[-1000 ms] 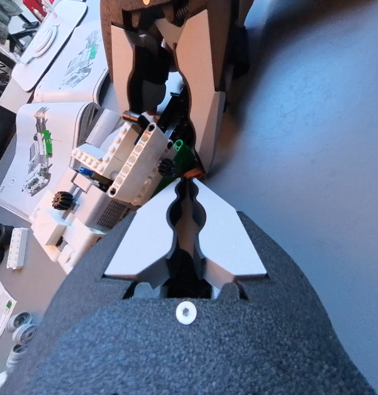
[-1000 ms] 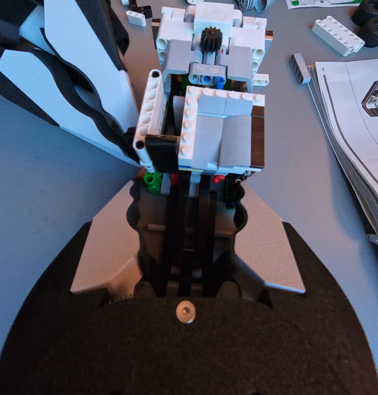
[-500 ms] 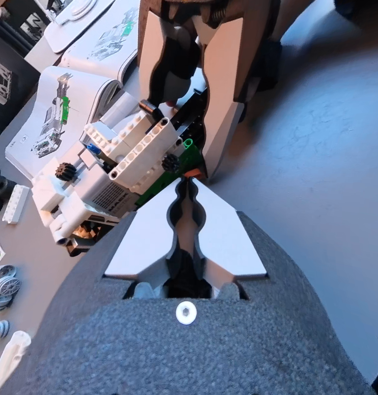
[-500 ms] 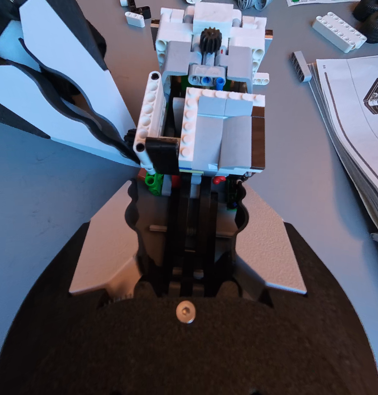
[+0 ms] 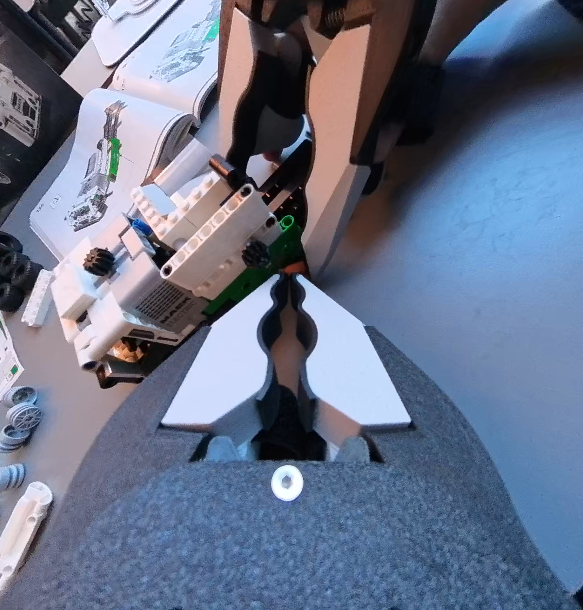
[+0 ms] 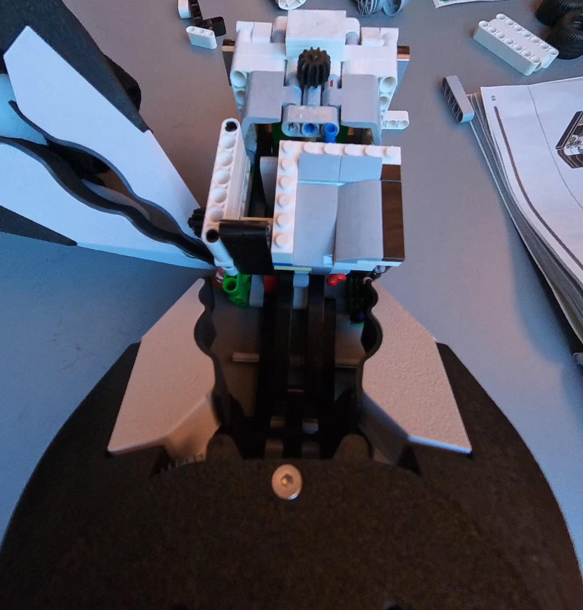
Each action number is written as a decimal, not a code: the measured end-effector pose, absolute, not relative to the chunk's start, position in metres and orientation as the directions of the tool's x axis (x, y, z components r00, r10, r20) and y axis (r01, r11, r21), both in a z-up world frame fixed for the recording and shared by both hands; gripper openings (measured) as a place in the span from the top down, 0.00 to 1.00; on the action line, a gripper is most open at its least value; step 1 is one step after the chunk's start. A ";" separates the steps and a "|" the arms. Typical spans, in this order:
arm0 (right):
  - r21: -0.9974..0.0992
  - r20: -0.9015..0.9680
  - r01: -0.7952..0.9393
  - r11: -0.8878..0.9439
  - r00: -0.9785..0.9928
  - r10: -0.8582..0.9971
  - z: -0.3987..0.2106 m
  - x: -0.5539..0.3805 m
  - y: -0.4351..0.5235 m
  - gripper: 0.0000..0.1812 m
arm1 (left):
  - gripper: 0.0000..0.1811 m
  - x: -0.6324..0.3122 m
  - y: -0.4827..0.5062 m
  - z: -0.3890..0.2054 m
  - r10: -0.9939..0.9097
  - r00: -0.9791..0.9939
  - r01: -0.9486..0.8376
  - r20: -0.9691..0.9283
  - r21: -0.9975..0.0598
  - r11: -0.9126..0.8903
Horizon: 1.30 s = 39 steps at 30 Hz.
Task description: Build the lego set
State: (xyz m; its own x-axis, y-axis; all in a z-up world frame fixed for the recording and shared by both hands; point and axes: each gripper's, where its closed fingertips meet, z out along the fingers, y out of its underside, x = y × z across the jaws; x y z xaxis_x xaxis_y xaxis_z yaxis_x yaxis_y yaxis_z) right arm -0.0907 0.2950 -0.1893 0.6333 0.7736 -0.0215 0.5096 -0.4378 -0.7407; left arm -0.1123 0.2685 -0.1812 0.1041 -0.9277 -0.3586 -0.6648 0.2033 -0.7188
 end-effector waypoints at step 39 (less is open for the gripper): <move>-0.739 0.015 0.541 -0.401 0.608 0.794 -0.191 -0.090 0.294 0.51 | 1.00 -0.111 0.267 -0.188 -0.912 0.014 -0.671 -0.409 -0.680 0.295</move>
State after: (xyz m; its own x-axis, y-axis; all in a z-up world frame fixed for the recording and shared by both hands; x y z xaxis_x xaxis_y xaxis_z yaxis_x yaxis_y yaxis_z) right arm -0.0903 0.2935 -0.1910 0.6084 0.7935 0.0148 0.5412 -0.4012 -0.7390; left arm -0.1114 0.2673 -0.1880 0.0137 -0.9125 -0.4089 -0.6712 0.2947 -0.6802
